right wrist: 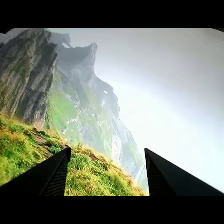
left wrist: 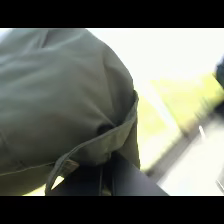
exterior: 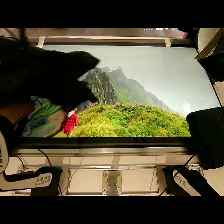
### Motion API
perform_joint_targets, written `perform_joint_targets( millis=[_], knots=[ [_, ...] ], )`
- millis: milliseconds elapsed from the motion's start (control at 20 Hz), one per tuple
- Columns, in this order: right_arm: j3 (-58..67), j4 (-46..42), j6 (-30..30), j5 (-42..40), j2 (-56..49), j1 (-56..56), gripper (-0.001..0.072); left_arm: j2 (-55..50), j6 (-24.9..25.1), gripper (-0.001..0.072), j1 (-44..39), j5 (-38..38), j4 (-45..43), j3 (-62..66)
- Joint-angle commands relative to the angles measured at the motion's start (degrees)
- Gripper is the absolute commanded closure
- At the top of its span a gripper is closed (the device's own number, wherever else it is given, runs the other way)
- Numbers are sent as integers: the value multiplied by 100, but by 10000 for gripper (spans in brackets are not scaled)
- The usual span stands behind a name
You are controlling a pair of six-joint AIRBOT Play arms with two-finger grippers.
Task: Fold the clothes and pants, and hang the long-sleeved shirts on hangers.
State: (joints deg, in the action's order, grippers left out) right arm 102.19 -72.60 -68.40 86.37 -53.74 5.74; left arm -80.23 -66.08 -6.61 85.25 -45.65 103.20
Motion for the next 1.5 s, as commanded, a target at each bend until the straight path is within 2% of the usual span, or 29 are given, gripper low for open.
perform_joint_targets(
  millis=[0,150,200,250,300,350,500,600,650,750,900,950,1000,1050,1100,1150,1200,1300,1450],
  knots=[
    [136,-433,0,356,-96,0,187,-535,96,683,-2076,-35,-286,-24],
    [136,-433,2,376,-267,0,188,-1606,90,683,-3381,-286,-761,-24],
    [133,-437,4,398,-328,0,187,-1945,-70,661,-3657,-463,-986,-22],
    [136,-461,11,426,-402,0,187,-2188,-348,490,-3807,-573,-1250,-9],
    [136,-540,15,426,-470,0,187,-2343,-546,226,-3847,-542,-1626,13],
    [133,-667,44,426,-540,0,188,-2367,-844,52,-3797,-424,-2044,13],
    [-155,-986,57,411,-745,109,188,-2011,-1585,62,-3191,455,-3718,66],
    [-997,-951,59,361,-750,444,188,-1593,-1759,63,-2610,695,-3880,-52],
    [-1591,-879,59,247,-717,719,187,-1285,-1775,65,-2286,575,-3523,-317],
    [-2844,-212,160,-2,-597,1403,187,-496,-1757,226,-1790,-28,-2562,-1504],
    [-4452,1388,772,-442,-398,2249,187,973,-1810,236,-1585,-1453,-1401,-4400],
    [-4780,1679,800,-533,-400,2382,186,1429,-1969,237,-1596,-2120,-767,-5362],
    [-4977,1777,809,-680,-400,2402,186,1799,-2004,236,-1604,-2876,251,-6203],
    [-5075,1792,809,-839,-402,2363,186,2037,-1976,225,-1624,-3567,1259,-6822],
    [-5071,1823,809,-944,-409,2297,186,2177,-1539,160,-1692,-4103,2100,-7302],
    [-5051,1926,809,-1027,-411,2245,186,2192,-890,68,-1797,-4365,2647,-7580],
    [-5049,2083,809,-1113,-413,2201,186,2135,-468,-13,-1930,-4409,3097,-7707],
    [-5049,2323,809,-1241,-413,2133,186,1941,-61,-13,-2319,-4527,3711,-7726],
    [-5049,2415,804,-1233,-411,2131,186,1458,-227,-9,-3008,-5239,4221,-7726]
  ],
)
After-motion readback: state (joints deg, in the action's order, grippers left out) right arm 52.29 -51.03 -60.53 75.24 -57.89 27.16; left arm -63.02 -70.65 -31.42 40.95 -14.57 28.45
